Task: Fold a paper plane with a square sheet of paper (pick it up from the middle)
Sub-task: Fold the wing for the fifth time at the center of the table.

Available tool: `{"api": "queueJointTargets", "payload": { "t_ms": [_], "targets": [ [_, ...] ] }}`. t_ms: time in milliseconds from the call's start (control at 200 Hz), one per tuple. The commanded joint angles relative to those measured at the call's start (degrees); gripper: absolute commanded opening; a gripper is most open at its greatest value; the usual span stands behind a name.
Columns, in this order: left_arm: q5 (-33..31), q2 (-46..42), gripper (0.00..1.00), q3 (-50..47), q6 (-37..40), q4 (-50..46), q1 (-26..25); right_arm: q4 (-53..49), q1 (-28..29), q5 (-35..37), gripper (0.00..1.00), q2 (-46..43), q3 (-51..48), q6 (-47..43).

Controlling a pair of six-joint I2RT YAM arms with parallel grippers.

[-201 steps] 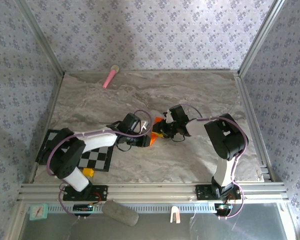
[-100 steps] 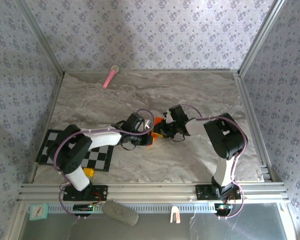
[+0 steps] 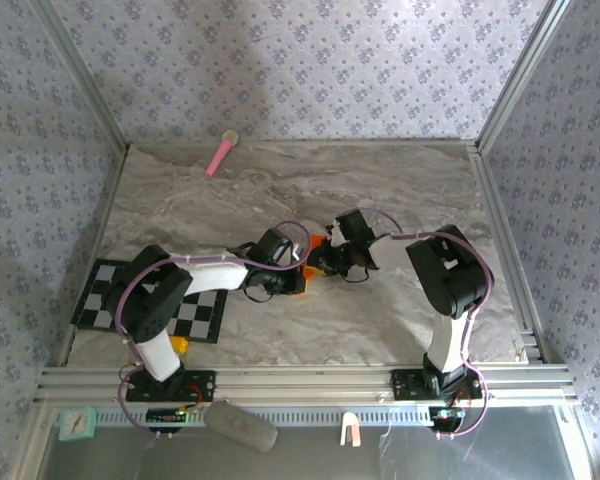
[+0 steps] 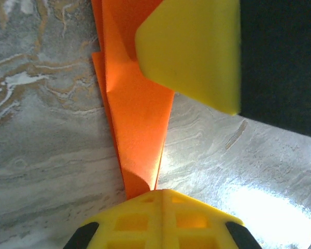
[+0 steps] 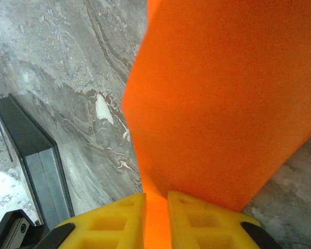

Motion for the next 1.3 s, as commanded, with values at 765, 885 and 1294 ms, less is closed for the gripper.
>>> {"api": "queueJointTargets", "payload": {
  "t_ms": [765,885,1294],
  "targets": [
    [-4.5,-1.5,0.01,2.7,-6.6,0.7,-0.6,-5.3,1.7,4.0,0.08,0.6,1.6,0.6],
    [-5.5,-0.1,0.0,3.4,-8.2,0.8,-0.6,-5.3,1.8,4.3,0.07,0.3,1.5,1.4],
    [-7.8,3.8,0.0,5.9,-12.3,-5.8,-0.6,-4.5,1.9,3.7,0.07,-0.2,1.3,2.0]
  ]
}}
